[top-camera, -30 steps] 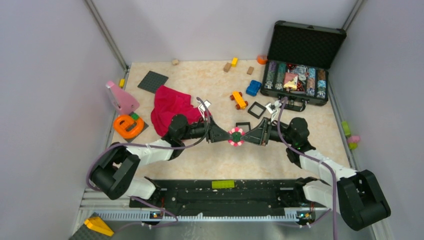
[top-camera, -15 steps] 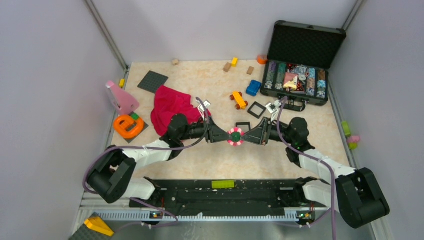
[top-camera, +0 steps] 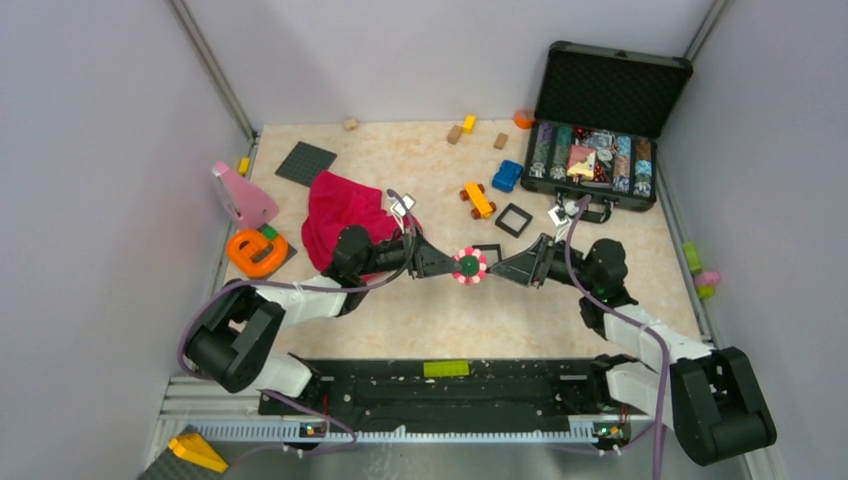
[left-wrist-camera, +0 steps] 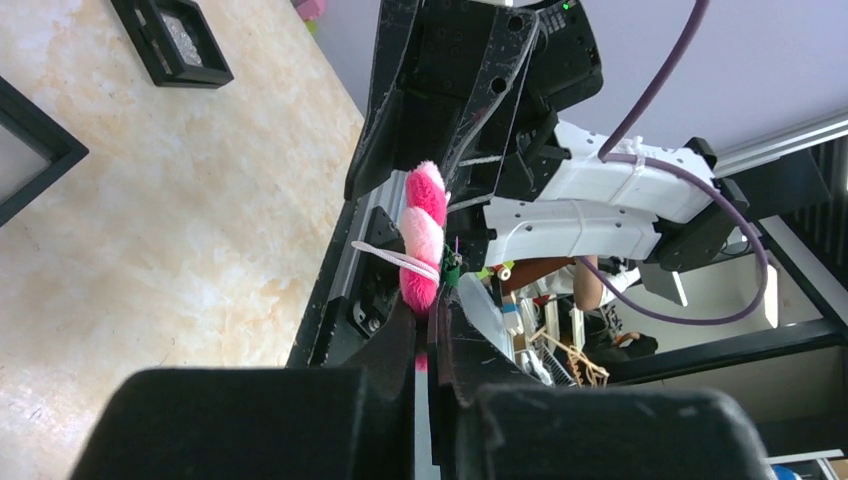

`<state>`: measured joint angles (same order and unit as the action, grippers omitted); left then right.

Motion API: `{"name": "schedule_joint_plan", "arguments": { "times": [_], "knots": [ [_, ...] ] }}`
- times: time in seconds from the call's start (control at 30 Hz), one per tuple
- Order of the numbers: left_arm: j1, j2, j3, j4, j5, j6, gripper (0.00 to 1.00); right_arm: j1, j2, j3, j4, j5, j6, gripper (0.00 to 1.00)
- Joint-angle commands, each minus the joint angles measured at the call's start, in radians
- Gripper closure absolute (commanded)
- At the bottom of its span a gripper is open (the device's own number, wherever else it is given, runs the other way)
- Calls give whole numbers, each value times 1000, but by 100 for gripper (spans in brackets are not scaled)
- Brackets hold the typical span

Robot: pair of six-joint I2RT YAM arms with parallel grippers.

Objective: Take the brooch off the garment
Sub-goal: Close the brooch.

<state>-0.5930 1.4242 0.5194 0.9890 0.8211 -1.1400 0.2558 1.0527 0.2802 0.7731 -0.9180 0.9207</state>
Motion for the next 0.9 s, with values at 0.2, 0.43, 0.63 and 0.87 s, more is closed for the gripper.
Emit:
{"name": "schedule_joint_plan", "arguments": {
  "times": [0.2,0.43,0.63,0.87],
  "knots": [
    [21,7,-9,144,15,-68,100,-1,-23,-60,246,-84,55,56],
    [21,-47,-11,22,-73,14,100,116,-86,-34,92,63,-19,65],
    [16,-113,-9,-144,-189,81,100,197,-184,29,-164,267,-115,69],
    [5,-88,-5,-121,-213,58,100,235,-151,73,-213,322,-144,69]
  ]
}}
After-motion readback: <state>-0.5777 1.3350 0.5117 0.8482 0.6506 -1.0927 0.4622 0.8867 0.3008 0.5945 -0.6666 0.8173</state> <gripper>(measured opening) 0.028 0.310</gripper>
